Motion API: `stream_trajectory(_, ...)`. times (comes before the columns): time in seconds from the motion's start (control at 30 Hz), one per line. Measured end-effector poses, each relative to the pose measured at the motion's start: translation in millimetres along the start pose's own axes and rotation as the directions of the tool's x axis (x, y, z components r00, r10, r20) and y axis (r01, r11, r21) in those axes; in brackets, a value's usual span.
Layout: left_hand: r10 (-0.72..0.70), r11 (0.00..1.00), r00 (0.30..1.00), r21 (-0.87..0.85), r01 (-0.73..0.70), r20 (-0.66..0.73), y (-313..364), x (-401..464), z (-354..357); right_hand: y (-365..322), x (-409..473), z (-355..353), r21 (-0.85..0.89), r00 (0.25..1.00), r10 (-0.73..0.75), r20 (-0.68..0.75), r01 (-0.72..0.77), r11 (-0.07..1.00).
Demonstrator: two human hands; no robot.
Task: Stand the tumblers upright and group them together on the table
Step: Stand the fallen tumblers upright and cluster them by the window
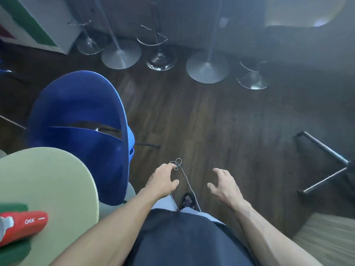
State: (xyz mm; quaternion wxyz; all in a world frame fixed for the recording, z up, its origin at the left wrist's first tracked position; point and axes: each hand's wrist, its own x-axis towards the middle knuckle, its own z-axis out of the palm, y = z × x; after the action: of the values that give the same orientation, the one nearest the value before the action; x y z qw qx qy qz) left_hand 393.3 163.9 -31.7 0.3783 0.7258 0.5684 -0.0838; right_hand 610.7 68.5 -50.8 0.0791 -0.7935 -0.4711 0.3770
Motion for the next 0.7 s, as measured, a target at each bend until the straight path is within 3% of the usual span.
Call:
stream_trajectory(0.4,0.176,0.973,0.965,0.117,-0.201,0.193,133.3,173.9,-22.3,54.9,101.3,-101.4,0.129,0.967,0.221,-0.129,-0.205,0.970)
stream_trajectory(0.7,0.320,0.924,0.934,0.165,-0.344,0.158,250.0,325.0,-97.3,45.4,229.3,-236.6,0.144,0.934,0.231,-0.273,-0.197,0.970)
